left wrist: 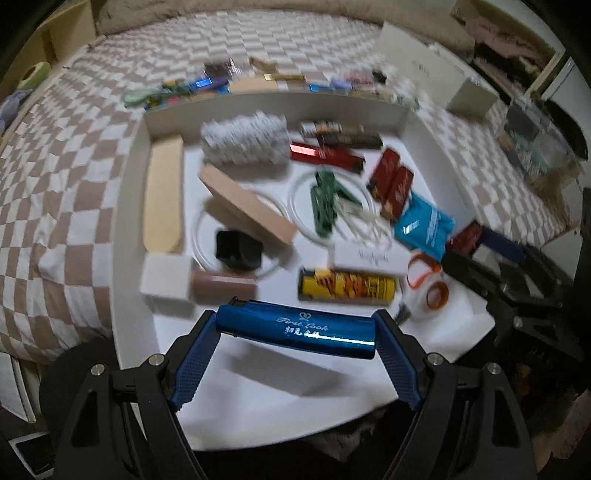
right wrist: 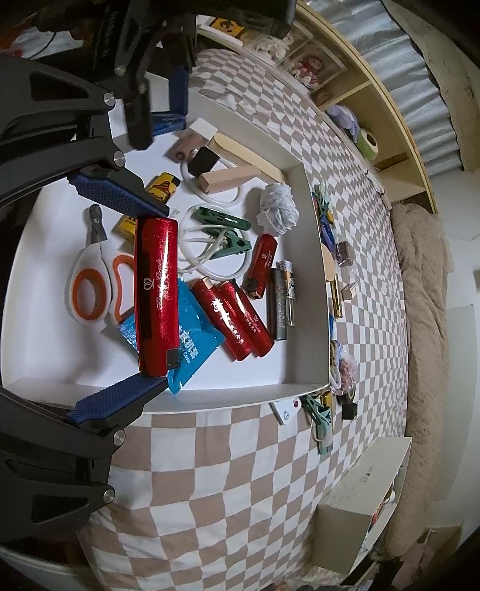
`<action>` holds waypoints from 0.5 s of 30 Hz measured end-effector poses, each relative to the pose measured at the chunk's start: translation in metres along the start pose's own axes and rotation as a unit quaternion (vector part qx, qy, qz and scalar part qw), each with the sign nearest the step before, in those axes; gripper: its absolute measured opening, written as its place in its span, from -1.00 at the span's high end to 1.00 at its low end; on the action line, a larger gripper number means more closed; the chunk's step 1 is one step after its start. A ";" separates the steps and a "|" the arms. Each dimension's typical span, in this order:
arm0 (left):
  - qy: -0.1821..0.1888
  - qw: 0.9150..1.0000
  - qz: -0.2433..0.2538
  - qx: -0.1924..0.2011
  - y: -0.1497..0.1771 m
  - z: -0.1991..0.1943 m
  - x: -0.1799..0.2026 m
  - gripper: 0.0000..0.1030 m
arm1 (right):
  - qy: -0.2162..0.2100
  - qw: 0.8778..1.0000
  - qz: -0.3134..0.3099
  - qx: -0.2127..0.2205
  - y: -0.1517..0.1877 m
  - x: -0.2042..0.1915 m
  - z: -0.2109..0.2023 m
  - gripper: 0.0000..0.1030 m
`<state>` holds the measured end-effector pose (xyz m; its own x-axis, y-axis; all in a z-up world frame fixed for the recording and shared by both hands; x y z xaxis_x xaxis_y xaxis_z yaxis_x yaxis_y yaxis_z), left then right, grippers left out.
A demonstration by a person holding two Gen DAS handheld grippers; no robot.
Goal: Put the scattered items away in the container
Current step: 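Lower the blue lighter into the tray and open the left tool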
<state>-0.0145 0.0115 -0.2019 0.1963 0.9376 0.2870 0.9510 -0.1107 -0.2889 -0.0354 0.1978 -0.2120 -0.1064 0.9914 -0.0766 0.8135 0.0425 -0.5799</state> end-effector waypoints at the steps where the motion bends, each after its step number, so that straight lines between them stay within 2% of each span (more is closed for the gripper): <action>1: -0.003 1.000 0.000 -0.009 0.001 0.003 0.001 -0.62 | -0.001 1.000 0.000 0.001 0.000 0.001 0.000 -0.62; 6: -0.053 0.998 0.008 -0.024 0.005 0.014 -0.002 -0.62 | -0.009 1.000 0.005 0.004 0.000 0.004 0.000 -0.62; 15: -0.102 0.994 -0.006 -0.027 0.008 0.027 -0.022 -0.62 | -0.023 1.000 0.007 0.002 0.001 0.006 0.003 -0.62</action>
<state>-0.0181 -0.0007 -0.2352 0.1385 0.9855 0.0978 0.9655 -0.1123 -0.2348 -0.0372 0.2032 -0.2156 -0.1214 0.9852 -0.1214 0.8123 0.0283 -0.5825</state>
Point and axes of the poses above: each gripper's, at about its wrist camera, not at the fingertips, and z roughly the way its jaws point, x to its right, y to its underside, the point moved 6 cm from there along z, roughly the way its jaws point, and after that the axes turned 9 degrees about y, right-handed, at the moved point
